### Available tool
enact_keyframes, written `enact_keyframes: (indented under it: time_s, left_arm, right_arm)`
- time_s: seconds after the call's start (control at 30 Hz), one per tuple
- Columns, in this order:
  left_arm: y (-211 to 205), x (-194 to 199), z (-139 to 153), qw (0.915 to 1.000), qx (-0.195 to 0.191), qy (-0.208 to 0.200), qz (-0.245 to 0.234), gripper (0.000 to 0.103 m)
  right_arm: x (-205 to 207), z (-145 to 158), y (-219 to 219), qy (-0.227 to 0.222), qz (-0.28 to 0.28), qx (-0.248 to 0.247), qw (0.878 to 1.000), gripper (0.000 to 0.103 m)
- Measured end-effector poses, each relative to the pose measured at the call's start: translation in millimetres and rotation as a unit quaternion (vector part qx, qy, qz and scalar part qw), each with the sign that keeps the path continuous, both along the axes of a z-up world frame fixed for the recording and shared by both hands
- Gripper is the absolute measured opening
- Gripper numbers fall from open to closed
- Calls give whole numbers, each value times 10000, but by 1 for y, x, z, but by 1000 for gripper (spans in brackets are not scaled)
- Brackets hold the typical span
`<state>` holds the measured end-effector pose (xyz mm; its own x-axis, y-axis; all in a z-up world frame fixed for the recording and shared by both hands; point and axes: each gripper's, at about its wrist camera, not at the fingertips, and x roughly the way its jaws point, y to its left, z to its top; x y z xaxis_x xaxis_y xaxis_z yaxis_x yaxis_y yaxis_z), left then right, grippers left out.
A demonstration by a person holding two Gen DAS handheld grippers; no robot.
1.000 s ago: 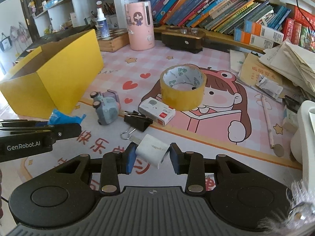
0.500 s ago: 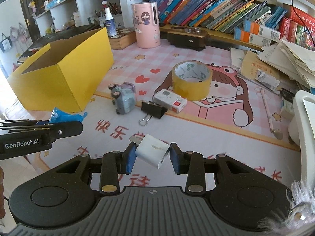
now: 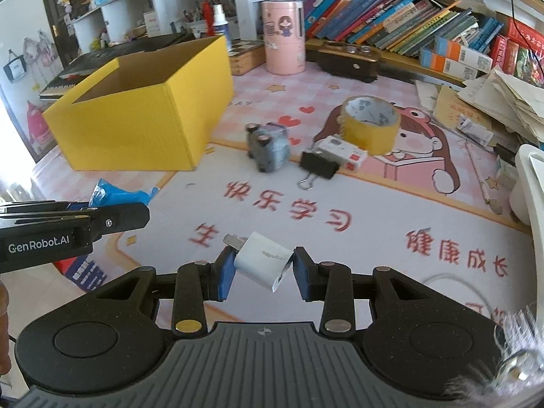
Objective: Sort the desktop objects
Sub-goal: 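Lift and carry the blue item and white plug toward the yellow box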
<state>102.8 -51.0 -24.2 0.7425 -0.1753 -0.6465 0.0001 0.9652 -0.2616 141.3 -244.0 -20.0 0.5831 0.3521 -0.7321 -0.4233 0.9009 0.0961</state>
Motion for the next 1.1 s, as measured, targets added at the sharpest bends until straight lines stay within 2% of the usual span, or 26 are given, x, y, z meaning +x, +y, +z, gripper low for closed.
enact_keyframes:
  time_s: [0.63,1.1]
  left_arm:
    - [48,-69,9,9999,151,-82,12,25]
    - [83,-103,12,9993,149,-236,230,25]
  right_arm:
    - [-75,1,54,-31,110,169,9998,34]
    - [-101,5,90,-159,303,180,9993,34]
